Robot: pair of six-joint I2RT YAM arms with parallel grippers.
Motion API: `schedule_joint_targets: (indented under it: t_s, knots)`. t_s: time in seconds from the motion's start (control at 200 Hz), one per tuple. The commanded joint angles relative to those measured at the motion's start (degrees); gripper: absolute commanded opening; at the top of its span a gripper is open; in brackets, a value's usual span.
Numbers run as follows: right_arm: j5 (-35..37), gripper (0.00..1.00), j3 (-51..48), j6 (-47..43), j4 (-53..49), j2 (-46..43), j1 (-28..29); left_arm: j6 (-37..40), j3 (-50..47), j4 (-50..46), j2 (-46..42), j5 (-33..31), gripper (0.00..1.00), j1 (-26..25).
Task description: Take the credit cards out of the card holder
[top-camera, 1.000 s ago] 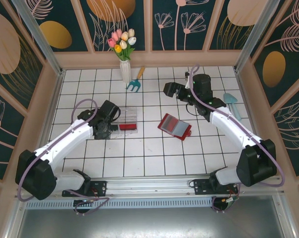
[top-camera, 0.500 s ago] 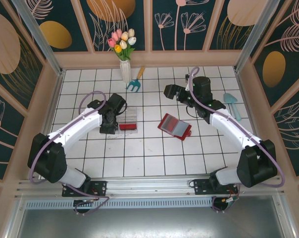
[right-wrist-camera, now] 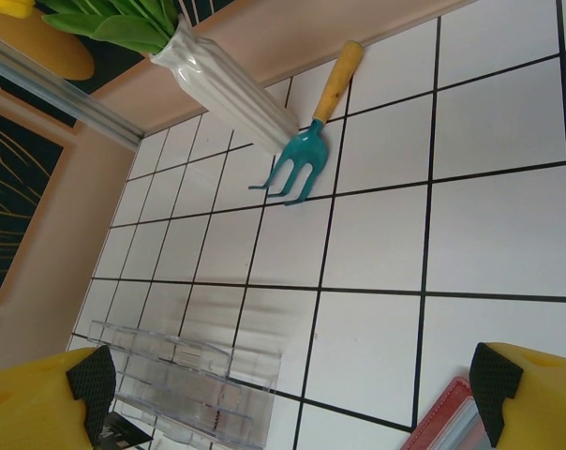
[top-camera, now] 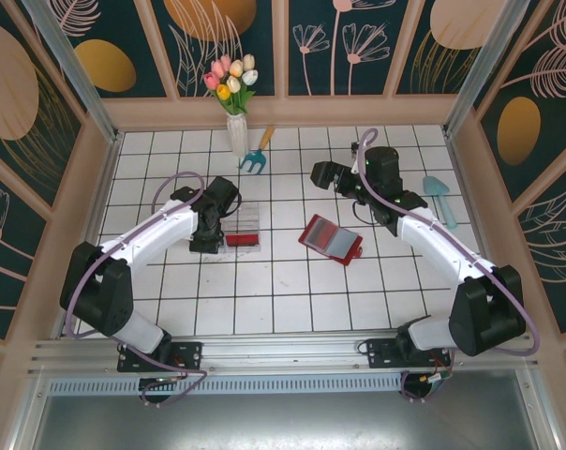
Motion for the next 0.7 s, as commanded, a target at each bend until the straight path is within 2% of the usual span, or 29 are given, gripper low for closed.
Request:
schedule_joint_targets:
  t_s: [0.0, 0.696]
  knots:
    - [-0.3, 0.99, -0.7, 1.0, 2.2, -0.9, 0.2, -9.5, 0.1, -0.6, 1.3, 0.4, 0.0, 0.5]
    - [-0.6, 0.99, -0.7, 1.2, 2.6, 0.7, 0.1, -6.3, 3.1, 1.6, 7.6, 2.7, 0.0, 2.0]
